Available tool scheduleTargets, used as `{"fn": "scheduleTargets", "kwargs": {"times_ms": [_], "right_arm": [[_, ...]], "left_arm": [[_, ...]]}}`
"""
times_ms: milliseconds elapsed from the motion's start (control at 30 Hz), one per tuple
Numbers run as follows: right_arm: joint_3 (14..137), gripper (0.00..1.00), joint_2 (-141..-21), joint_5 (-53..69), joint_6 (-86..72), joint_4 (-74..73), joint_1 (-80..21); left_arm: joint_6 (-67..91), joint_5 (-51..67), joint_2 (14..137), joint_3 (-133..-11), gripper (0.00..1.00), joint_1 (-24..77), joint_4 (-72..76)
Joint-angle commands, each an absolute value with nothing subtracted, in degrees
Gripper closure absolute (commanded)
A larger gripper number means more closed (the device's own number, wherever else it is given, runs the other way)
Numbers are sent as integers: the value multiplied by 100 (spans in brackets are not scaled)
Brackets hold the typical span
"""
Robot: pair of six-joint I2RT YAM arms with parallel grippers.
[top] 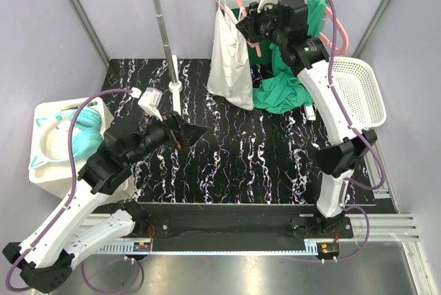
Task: Remove the tank top from the hanger
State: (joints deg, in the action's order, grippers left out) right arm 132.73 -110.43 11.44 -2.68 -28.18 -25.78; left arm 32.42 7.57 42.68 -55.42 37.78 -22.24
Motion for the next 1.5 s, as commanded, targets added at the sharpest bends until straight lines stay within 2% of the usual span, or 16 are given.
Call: {"fn": "scheduleTargets", "kwargs": {"times_ms": [0,200,333,633,767,967,1100,1300,1333,1467], "right_arm": [[12860,100,-10223,1282,-343,-2162,-2602],[11692,100,-9362,1660,-509,-2092,-2610],[9964,100,-8239,1968,-826,-1759,-2602],[7246,100,-6393,3093,-1450,-1503,-2619],[6567,100,-5749,3944,-1582,-1512,-2619],[6170,100,-5247,4253,-1714,-1503,-2628],[6021,100,-5159,4394,-1723,-1503,-2619],[5898,100,-5036,4702,-1661,-1512,-2619],[5889,100,-5027,4737,-1661,-1512,-2619],[5827,100,-4957,4764,-1626,-1512,-2619]], "left_arm": [[3112,975,4271,-5880,4,3779,-1863],[2883,1107,4263,-6126,4,3779,-1855],[2822,1204,4350,-6310,4,3779,-1837],[2584,1591,4974,-6881,4,3779,-1697],[2417,1503,5255,-7145,4,3779,-1670],[2416,1336,5914,-7496,6,3779,-1503],[2461,1433,6423,-7821,11,3779,-1433],[2470,1353,6706,-7998,29,3779,-1249],[2487,1380,6723,-8007,35,3779,-1205],[2505,1433,6829,-8033,45,3788,-1081]]}}
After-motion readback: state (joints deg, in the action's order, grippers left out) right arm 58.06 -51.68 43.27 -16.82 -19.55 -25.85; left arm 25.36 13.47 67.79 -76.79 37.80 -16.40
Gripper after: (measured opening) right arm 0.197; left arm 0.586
